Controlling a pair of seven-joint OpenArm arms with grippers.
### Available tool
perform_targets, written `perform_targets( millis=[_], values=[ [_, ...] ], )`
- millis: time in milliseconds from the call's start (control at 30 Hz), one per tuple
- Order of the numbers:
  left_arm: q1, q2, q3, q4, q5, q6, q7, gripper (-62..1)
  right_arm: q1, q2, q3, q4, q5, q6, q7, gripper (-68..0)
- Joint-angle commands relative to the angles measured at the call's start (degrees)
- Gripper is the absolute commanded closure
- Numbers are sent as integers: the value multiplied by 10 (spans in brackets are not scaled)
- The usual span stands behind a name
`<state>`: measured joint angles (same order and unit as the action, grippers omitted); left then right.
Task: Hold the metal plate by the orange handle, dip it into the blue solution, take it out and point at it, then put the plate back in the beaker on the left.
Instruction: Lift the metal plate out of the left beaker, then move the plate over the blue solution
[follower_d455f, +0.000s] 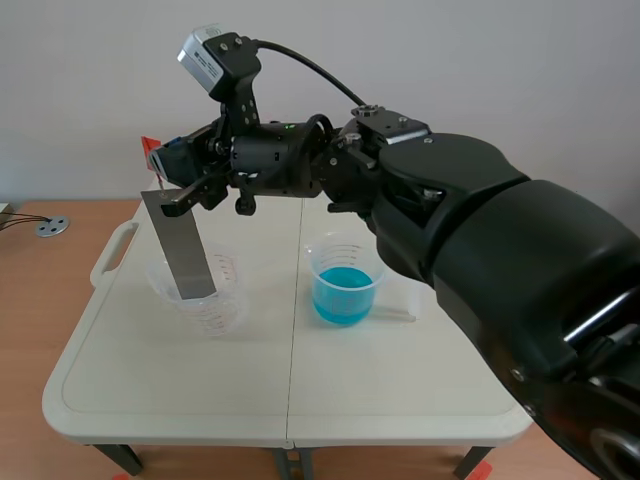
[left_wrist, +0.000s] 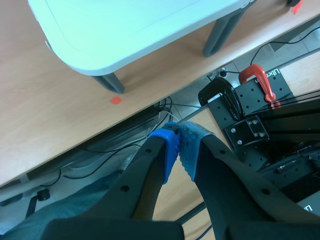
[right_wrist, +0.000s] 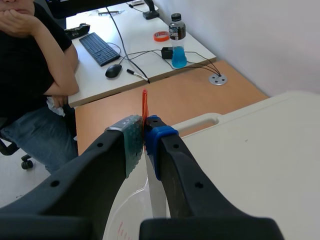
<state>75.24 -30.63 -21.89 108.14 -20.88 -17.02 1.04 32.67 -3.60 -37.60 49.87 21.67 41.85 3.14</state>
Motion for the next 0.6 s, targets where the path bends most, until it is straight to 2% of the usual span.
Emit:
perform_targets(
  millis=[0, 267, 567],
  values=[
    [2, 1, -1, 3, -3, -3, -8, -27, 8, 4, 0, 31, 10, 9, 4, -15],
    [2, 1, -1, 3, -3, -3, -8, -28, -19, 27, 2, 122, 10, 9, -26, -15],
    [2, 1, -1, 3, -3, -3, -11, -27, -41, 37, 37, 209, 10, 9, -71, -15]
  ],
)
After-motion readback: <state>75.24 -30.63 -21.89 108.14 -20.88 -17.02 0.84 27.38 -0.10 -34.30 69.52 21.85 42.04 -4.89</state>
